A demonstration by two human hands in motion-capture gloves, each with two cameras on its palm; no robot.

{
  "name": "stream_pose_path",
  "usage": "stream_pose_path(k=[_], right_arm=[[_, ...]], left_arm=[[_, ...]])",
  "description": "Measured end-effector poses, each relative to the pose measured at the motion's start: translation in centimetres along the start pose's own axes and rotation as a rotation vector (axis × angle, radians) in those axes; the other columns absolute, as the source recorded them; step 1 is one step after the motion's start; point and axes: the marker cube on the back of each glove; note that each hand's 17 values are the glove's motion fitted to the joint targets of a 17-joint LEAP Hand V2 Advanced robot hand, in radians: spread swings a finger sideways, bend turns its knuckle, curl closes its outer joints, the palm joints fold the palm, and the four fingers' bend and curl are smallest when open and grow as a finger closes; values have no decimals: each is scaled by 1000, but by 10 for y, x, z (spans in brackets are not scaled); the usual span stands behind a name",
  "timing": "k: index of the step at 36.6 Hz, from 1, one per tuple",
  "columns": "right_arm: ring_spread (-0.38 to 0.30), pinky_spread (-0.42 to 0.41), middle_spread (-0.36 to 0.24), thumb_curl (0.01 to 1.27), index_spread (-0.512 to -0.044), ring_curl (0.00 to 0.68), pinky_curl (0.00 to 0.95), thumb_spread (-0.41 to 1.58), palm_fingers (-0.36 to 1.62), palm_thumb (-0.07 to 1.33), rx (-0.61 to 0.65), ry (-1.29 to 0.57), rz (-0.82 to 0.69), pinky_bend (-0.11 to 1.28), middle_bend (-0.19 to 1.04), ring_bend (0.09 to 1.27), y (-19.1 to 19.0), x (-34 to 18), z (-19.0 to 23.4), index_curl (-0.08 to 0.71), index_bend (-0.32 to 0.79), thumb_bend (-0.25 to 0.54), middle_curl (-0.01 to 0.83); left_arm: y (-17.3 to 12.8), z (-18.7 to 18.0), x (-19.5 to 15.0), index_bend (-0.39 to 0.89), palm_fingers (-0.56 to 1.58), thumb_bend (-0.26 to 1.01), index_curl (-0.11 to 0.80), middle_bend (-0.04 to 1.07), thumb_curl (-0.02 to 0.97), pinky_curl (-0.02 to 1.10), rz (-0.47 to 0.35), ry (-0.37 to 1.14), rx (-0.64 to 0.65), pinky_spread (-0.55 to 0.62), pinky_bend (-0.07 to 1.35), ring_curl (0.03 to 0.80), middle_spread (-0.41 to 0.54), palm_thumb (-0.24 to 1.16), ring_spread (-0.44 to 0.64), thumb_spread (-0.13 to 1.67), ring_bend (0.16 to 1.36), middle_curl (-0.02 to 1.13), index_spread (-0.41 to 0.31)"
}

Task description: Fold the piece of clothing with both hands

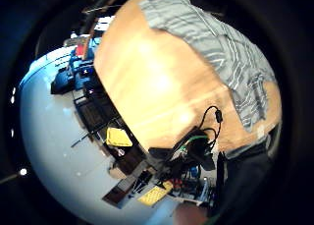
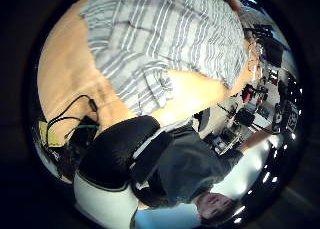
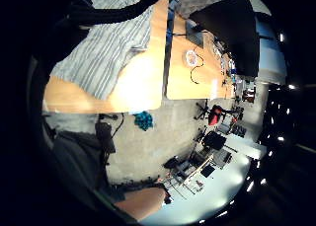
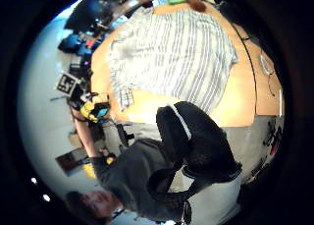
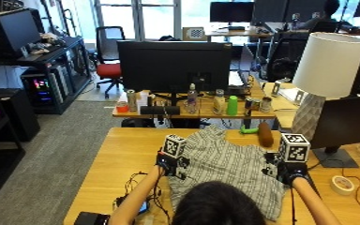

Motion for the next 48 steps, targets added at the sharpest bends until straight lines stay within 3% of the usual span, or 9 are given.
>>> stream_pose_path(k=[3,8,16,20,22,29,34,40,48], right_arm=[[6,125,-46,195,-327,315,334,1203,515,424,8,-10,3,488,188,443,-3,0,7,232,119,73,329],[-3,125,-46,205,-327,334,335,1200,536,432,-30,-18,5,478,180,502,-14,6,26,226,105,48,332],[-10,125,-46,217,-327,350,344,1201,530,444,-73,-21,18,480,184,519,-17,12,48,225,110,11,339],[-11,125,-46,221,-327,352,347,1203,528,454,-84,-25,17,486,185,516,-16,14,52,225,112,-4,342],[-11,125,-46,223,-326,352,348,1204,529,457,-87,-31,16,486,184,515,-15,14,52,225,114,-9,343],[-11,126,-46,225,-325,354,350,1210,529,451,-78,-36,17,485,182,514,-24,17,61,229,117,-16,346],[-12,126,-46,228,-325,354,350,1211,533,448,-100,-30,-4,481,187,509,-17,11,62,229,116,-17,351],[-12,126,-46,227,-327,357,350,1211,535,436,-95,-35,-10,478,184,510,-17,10,62,229,117,-20,353],[-12,126,-43,225,-326,361,352,1213,529,423,-41,-48,-47,480,187,513,-8,-10,64,226,100,-19,357]], left_arm=[[23,14,17,94,-37,-29,214,171,242,338,-62,-5,-94,351,618,287,186,81,280,912,681,204,-77],[14,49,33,67,-78,-25,193,160,254,350,-51,-37,-247,366,662,290,208,92,305,895,695,208,-70],[-12,80,44,-13,-134,-12,106,160,281,389,-73,-93,-246,395,836,296,272,168,375,867,742,201,-26],[-11,75,45,141,-3,6,136,192,291,386,-61,-75,-264,365,824,285,240,236,375,888,701,219,-45],[-15,72,47,154,42,4,150,184,294,377,-20,-86,-204,331,807,275,208,261,347,906,691,221,-60],[-47,54,56,162,626,62,206,216,307,356,102,-157,212,-96,819,278,-11,434,3,1022,689,264,-118],[-38,34,57,252,1196,135,271,344,326,347,78,-173,223,-319,787,284,-153,596,-213,1103,636,316,-200],[-24,-9,51,230,1223,136,322,370,320,387,37,-184,226,-418,773,342,-239,653,-307,1147,613,399,-243],[-42,-68,44,195,1243,111,364,350,307,388,20,-253,305,-468,732,363,-290,686,-350,1174,572,429,-273]])
